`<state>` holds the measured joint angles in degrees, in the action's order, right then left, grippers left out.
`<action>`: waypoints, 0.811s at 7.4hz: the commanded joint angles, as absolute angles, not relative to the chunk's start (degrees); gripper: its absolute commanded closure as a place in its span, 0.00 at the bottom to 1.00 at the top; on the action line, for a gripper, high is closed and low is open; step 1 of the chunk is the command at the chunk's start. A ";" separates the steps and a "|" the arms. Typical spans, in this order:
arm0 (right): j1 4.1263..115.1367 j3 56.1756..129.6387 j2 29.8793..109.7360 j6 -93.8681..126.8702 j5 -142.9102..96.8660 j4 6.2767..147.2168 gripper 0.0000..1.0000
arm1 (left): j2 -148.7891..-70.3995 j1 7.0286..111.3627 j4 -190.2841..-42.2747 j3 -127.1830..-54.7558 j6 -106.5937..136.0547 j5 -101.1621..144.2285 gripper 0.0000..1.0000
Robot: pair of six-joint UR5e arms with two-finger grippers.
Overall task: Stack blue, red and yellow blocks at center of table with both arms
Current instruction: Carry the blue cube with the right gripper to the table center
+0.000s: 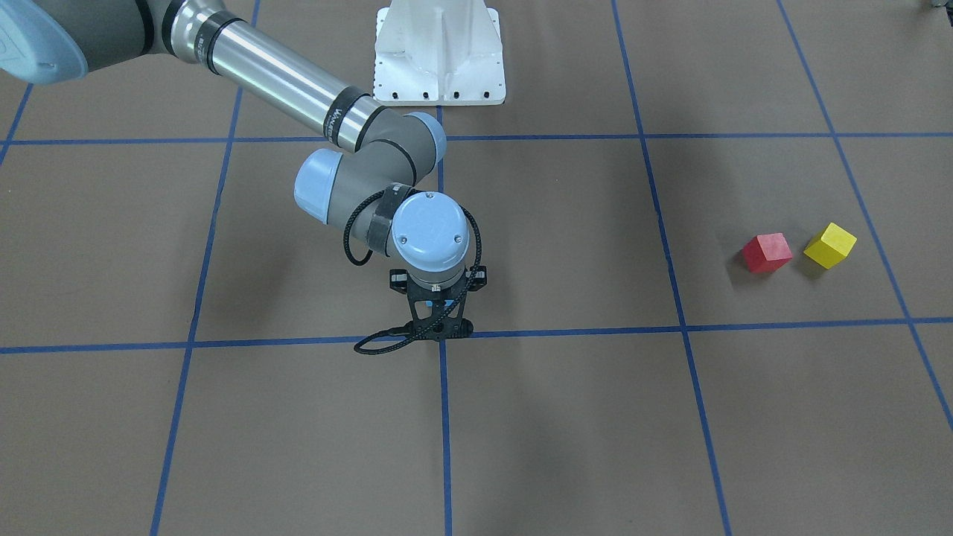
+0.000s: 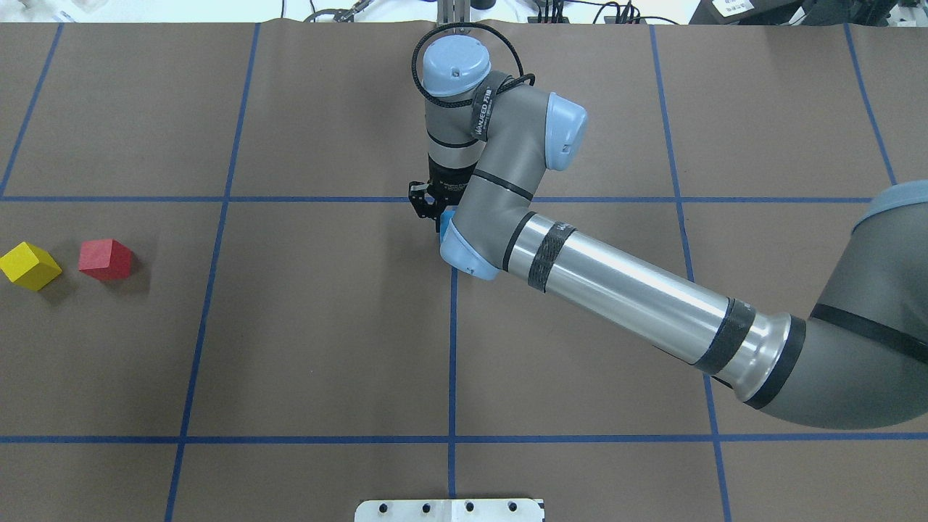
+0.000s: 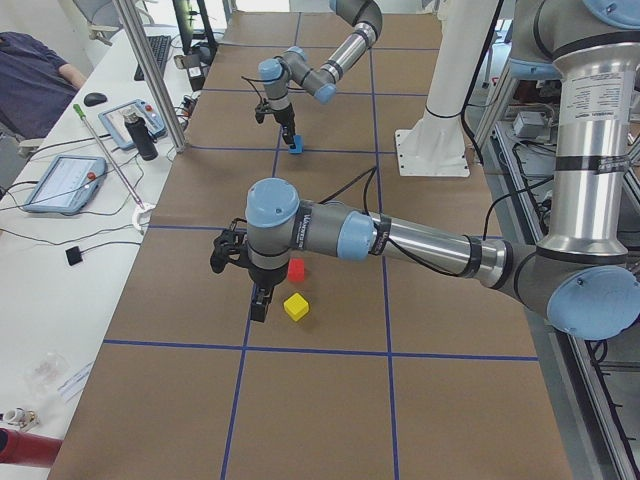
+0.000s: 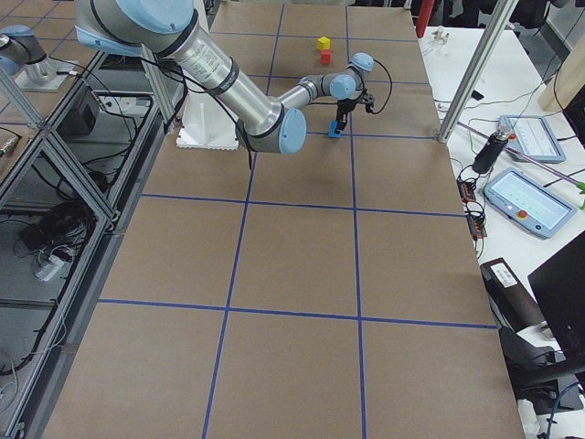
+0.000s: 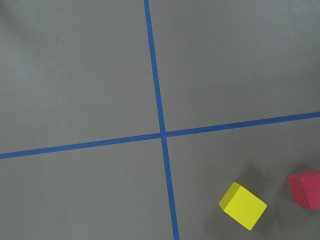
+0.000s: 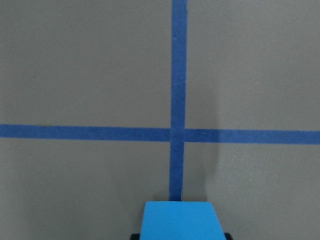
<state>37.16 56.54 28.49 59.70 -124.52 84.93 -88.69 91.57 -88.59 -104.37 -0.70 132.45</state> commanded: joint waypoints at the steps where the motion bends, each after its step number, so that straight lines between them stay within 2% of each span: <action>1: 37.09 57.04 28.65 60.56 -124.45 84.73 0.02 | -88.68 91.58 -88.59 -104.59 -0.70 132.45 0.00; 4: 37.53 59.05 29.53 60.64 -124.45 84.73 0.01 | -88.77 91.67 -86.57 -106.17 -0.70 132.45 0.00; 6: 40.94 64.04 30.66 60.64 -126.63 85.60 0.01 | -89.21 91.41 -86.57 -106.61 2.52 132.36 0.00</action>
<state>38.86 60.80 29.75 60.64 -125.17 85.16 -88.95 91.57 -86.63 -106.30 0.12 132.39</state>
